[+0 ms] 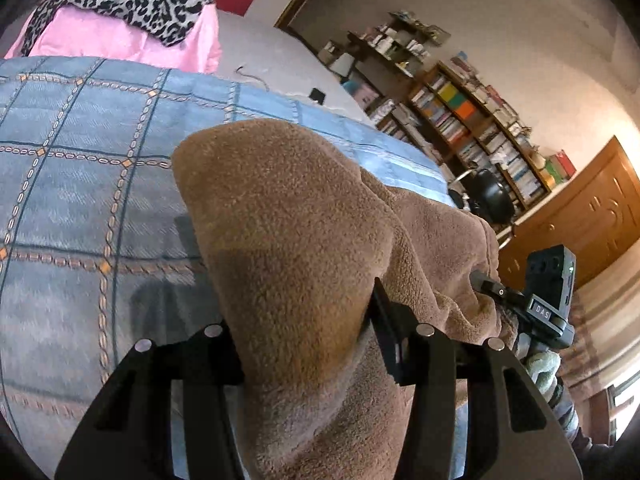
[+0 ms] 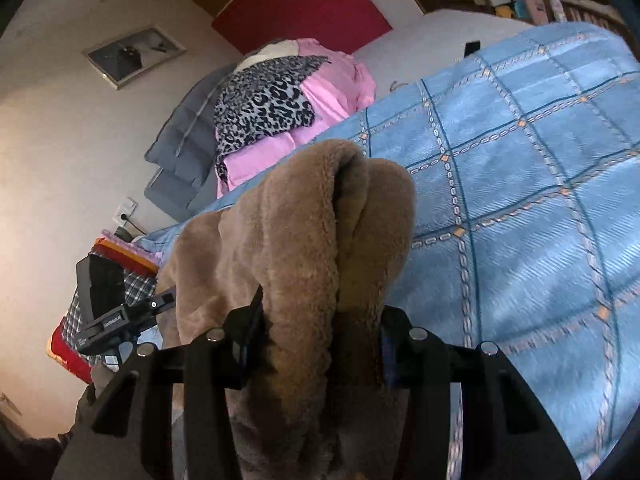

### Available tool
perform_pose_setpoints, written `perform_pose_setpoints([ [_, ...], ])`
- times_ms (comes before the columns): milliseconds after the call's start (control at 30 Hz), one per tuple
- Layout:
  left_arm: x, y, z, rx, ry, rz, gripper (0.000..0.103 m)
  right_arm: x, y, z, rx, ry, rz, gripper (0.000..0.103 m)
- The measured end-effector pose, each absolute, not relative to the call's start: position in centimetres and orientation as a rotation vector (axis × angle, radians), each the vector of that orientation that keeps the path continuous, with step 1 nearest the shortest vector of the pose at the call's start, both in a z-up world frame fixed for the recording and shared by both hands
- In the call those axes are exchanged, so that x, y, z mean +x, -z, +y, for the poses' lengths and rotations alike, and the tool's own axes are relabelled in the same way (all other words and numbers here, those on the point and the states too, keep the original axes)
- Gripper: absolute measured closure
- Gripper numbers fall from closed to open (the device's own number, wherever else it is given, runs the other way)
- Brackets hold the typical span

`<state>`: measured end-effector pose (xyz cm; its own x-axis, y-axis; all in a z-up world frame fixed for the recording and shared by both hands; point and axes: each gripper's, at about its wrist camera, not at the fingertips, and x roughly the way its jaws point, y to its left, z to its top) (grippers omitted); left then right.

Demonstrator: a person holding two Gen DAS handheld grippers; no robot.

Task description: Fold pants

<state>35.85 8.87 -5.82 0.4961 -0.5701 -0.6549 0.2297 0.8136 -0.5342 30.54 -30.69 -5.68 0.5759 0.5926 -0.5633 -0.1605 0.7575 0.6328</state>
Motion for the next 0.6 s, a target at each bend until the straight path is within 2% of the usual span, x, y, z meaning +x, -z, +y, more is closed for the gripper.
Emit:
perform_pose_setpoints([
  [167,39.0,10.3,9.8,-0.406,0.453,1.012,0.052,34.0,9.0,-29.3,0.539,-0.433,0.915,0.057],
  [233,39.7,12.1,10.2,-0.422,0.431,1.037,0.049,35.0,10.5,-28.9,0.518,-0.403,0.948,0.054],
  [400,40.4,13.7,11.3,-0.428,0.392,1.047,0.024,35.8,11.5,-28.2,0.425,-0.303,0.976,0.043],
  [500,40.0,12.3,10.8,-0.307,0.302,1.042,0.016,35.2,9.9,-27.1,0.299,-0.253,0.951,0.040],
  [567,39.3,11.0,10.4,-0.229,0.242,1.018,0.016,34.3,8.1,-26.4,0.200,-0.193,0.897,0.039],
  [600,38.9,10.2,10.1,-0.193,0.216,0.994,0.016,33.6,6.8,-25.9,0.136,-0.145,0.847,0.033],
])
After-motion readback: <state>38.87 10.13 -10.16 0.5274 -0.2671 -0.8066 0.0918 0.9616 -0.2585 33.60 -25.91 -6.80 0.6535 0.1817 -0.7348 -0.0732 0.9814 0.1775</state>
